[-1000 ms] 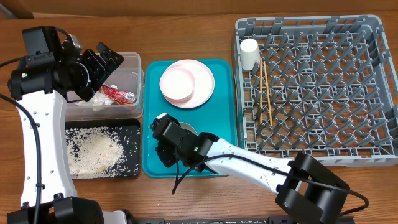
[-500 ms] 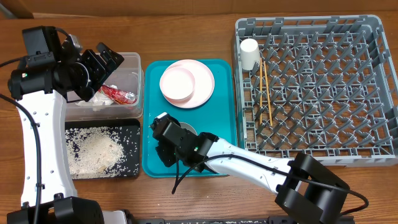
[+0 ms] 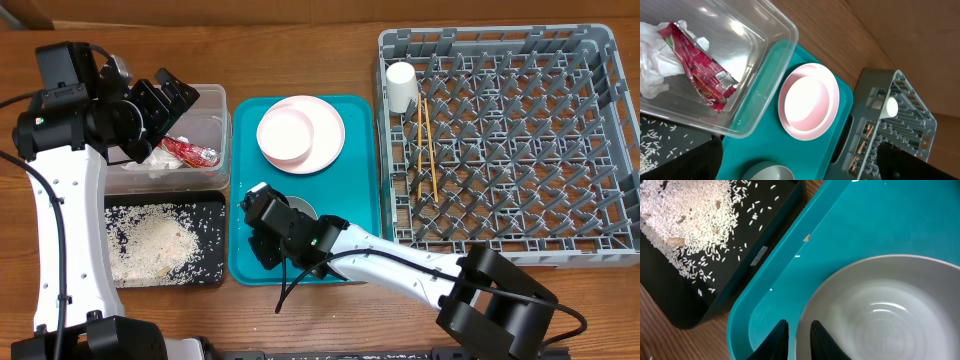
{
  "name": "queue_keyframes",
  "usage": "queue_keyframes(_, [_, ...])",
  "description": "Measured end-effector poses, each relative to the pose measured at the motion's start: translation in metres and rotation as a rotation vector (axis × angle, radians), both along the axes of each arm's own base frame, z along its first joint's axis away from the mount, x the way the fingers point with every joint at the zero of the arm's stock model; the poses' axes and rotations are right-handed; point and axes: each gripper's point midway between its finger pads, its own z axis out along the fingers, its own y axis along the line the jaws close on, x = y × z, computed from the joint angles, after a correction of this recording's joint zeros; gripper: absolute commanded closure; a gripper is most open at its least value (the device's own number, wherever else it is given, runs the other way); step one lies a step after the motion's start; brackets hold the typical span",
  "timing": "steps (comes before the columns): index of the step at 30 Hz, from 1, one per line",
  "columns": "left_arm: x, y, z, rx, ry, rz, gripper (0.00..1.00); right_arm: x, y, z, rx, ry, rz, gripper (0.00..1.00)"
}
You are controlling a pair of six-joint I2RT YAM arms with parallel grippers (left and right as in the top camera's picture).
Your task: Sort waste into correct bins and load items into the dishwasher
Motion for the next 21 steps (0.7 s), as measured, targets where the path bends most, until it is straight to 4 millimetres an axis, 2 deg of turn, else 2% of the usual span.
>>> queue_keyframes(5, [0.000, 0.000, 0.000, 0.000, 0.000, 0.000, 0.00, -0.001, 0.002, -0.006, 0.000, 0.011, 0.007, 0.83])
queue_keyframes(11, [0.000, 0.000, 0.000, 0.000, 0.000, 0.000, 0.00, -0.007, 0.002, -0.027, -0.025, 0.054, 0.024, 0.83])
queue_keyframes(21, [0.000, 0.000, 0.000, 0.000, 0.000, 0.000, 0.00, -0.007, 0.005, -0.026, -0.015, 0.052, 0.027, 0.84])
